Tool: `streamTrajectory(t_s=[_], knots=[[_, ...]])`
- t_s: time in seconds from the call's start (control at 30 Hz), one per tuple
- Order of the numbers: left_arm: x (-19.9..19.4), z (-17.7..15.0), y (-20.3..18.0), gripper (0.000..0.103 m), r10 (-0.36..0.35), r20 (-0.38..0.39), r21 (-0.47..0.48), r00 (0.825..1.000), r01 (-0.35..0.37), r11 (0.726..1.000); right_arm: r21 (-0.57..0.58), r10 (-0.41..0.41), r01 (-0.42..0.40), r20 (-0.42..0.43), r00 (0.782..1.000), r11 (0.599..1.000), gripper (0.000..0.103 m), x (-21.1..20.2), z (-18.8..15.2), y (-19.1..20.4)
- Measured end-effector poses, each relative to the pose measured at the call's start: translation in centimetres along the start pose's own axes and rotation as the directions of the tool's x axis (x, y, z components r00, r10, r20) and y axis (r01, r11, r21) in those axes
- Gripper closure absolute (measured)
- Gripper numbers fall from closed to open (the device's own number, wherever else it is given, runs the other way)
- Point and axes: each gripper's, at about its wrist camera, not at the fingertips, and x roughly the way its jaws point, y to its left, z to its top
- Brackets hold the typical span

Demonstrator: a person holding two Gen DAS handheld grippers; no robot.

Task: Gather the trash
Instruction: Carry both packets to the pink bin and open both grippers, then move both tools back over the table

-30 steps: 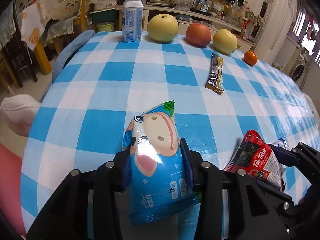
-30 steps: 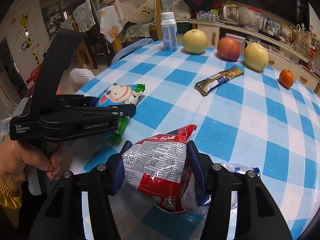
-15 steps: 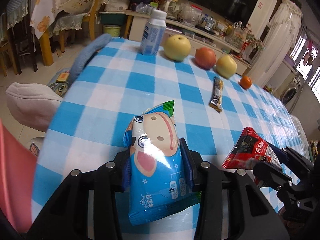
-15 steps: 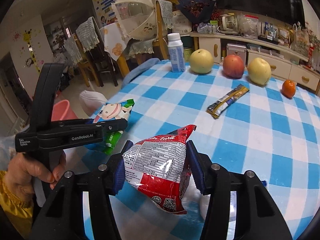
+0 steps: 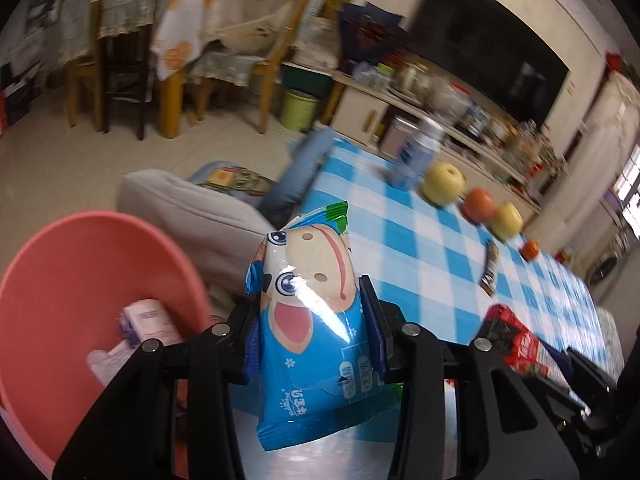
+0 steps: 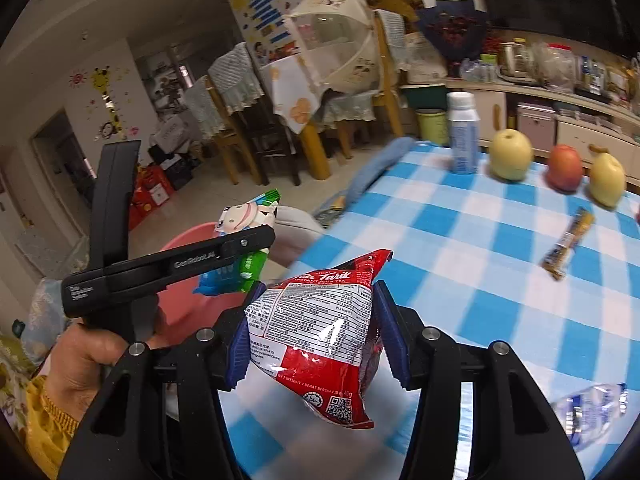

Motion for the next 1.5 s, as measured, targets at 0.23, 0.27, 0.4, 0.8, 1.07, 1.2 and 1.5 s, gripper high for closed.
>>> streamTrajectory(t_s=[0.23,0.27,0.4,0.8,1.07,1.2,1.5], knots=[[-3.1,1.0,7.9,0.06,0.112,0.07,-0.18,0.991,-0.098,0.979,-0.084,0.092,-0.095,-0.046,0.995,0.992,0.048,4.8,1.0,7.1],[-3.5,1.1,8.9,0.06,0.131,0.075,-0.202,0.988,-0.114,0.973,-0.095,0.107,-0.112,-0.053,0.993,0.989,0.048,5.5,1.1,8.1],[-4.4,1.3,12.1,0.06,0.171,0.091,-0.275,0.981,-0.141,0.951,-0.12,0.152,-0.16,-0.076,0.985,0.98,0.048,8.3,1.4,11.3],[-4.9,1.6,14.4,0.041,0.295,0.095,-0.32,0.951,-0.251,0.913,-0.031,0.13,-0.132,-0.064,0.989,0.991,0.021,10.0,0.4,10.7],[-4.6,1.8,11.4,0.023,0.285,0.145,-0.228,0.948,-0.248,0.941,-0.011,-0.009,0.008,-0.027,1.0,1.0,0.014,5.3,-0.8,7.4],[-4.2,1.8,9.6,0.017,0.246,0.16,-0.188,0.956,-0.215,0.958,-0.016,-0.068,0.068,-0.029,0.997,0.998,0.014,3.8,-1.5,5.7],[-2.9,1.6,4.6,0.011,0.076,0.182,-0.082,0.98,-0.062,0.995,-0.021,-0.16,0.16,-0.009,0.987,0.987,0.012,0.3,-3.3,2.8]])
